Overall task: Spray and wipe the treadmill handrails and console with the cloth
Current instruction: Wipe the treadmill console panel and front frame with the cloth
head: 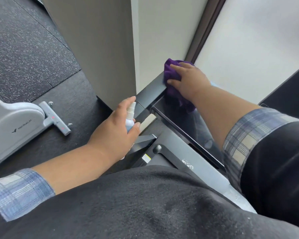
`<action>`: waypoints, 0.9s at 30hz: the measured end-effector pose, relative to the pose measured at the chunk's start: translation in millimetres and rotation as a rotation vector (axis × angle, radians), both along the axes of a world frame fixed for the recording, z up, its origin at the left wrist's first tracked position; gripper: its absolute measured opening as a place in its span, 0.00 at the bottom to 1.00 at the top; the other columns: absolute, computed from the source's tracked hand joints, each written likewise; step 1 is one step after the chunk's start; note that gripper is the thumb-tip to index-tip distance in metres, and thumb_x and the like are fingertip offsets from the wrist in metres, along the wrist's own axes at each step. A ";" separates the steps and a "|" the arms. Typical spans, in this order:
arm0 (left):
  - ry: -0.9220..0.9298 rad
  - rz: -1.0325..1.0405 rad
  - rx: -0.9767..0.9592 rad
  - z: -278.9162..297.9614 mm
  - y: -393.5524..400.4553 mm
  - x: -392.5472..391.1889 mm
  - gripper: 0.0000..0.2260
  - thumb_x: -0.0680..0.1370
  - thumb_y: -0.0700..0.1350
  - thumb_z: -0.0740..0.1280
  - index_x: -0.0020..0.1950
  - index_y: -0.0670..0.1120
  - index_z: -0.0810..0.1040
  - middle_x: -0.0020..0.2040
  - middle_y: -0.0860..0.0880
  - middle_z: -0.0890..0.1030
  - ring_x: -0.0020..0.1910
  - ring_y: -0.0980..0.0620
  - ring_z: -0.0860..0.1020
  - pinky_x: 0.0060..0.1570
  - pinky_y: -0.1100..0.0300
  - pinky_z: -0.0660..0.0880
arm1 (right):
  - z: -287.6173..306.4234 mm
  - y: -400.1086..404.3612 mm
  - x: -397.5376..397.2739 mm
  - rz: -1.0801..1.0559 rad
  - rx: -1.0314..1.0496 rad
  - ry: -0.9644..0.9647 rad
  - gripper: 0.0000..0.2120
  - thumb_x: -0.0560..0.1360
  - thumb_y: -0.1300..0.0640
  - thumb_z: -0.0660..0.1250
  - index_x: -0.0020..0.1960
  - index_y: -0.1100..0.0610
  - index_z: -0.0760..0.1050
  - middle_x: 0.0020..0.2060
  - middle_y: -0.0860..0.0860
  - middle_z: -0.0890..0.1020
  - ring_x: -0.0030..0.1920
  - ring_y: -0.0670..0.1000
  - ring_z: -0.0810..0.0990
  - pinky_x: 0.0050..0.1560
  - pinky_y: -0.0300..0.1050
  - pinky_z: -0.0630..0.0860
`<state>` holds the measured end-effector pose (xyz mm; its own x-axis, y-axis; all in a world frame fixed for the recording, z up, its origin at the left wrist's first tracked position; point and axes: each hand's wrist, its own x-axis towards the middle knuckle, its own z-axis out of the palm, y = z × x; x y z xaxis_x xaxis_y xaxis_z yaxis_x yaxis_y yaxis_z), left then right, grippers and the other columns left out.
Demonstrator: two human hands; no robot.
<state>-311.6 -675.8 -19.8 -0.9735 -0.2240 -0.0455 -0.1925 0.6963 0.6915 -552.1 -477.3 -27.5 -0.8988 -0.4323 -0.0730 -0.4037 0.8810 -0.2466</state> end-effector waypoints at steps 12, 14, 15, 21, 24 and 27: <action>0.216 -0.010 0.058 3.3 -5.4 12.4 0.30 0.76 0.46 0.71 0.74 0.57 0.62 0.62 0.48 0.80 0.50 0.73 0.72 0.50 0.86 0.60 | -8.9 -86.3 127.1 0.578 -0.022 0.021 0.22 0.76 0.43 0.65 0.68 0.47 0.76 0.70 0.47 0.74 0.74 0.54 0.66 0.75 0.52 0.56; 0.199 -0.004 0.047 2.8 -5.0 8.2 0.29 0.76 0.48 0.70 0.74 0.57 0.62 0.65 0.47 0.79 0.52 0.65 0.73 0.49 0.87 0.59 | -10.1 -83.8 119.0 0.566 -0.034 0.042 0.21 0.77 0.43 0.64 0.68 0.47 0.76 0.69 0.46 0.75 0.73 0.53 0.68 0.74 0.51 0.59; 0.185 -0.002 0.031 2.4 -4.5 5.3 0.29 0.76 0.48 0.69 0.74 0.57 0.62 0.67 0.47 0.78 0.54 0.61 0.74 0.48 0.87 0.58 | -9.4 -81.2 110.6 0.530 -0.049 0.034 0.22 0.77 0.41 0.64 0.69 0.47 0.76 0.68 0.47 0.76 0.72 0.53 0.69 0.74 0.50 0.60; 0.045 0.073 0.007 -1.2 -3.9 -11.7 0.29 0.78 0.52 0.68 0.72 0.69 0.57 0.64 0.56 0.77 0.43 0.66 0.68 0.40 0.68 0.62 | -1.6 -42.6 39.4 0.196 -0.042 0.013 0.28 0.77 0.35 0.64 0.74 0.42 0.70 0.74 0.48 0.71 0.74 0.54 0.65 0.74 0.49 0.58; 0.031 0.074 0.041 0.9 -5.5 -7.1 0.28 0.76 0.55 0.65 0.71 0.71 0.55 0.59 0.61 0.75 0.41 0.67 0.71 0.41 0.65 0.65 | 0.7 -17.7 4.9 0.034 -0.007 0.012 0.28 0.78 0.36 0.63 0.76 0.43 0.67 0.74 0.50 0.69 0.74 0.57 0.66 0.74 0.51 0.61; 0.023 0.124 0.036 -0.7 -16.8 0.6 0.29 0.76 0.55 0.65 0.71 0.71 0.55 0.64 0.56 0.79 0.47 0.57 0.75 0.47 0.60 0.66 | 4.0 -7.0 -11.7 -0.128 0.043 0.006 0.27 0.78 0.35 0.59 0.74 0.44 0.67 0.72 0.52 0.71 0.70 0.60 0.69 0.68 0.53 0.68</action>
<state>-311.0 -692.6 -20.4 -0.9393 -0.3414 -0.0333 -0.2592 0.6430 0.7207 -563.8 -484.3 -23.5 -0.9470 -0.3104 -0.0831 -0.2885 0.9351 -0.2057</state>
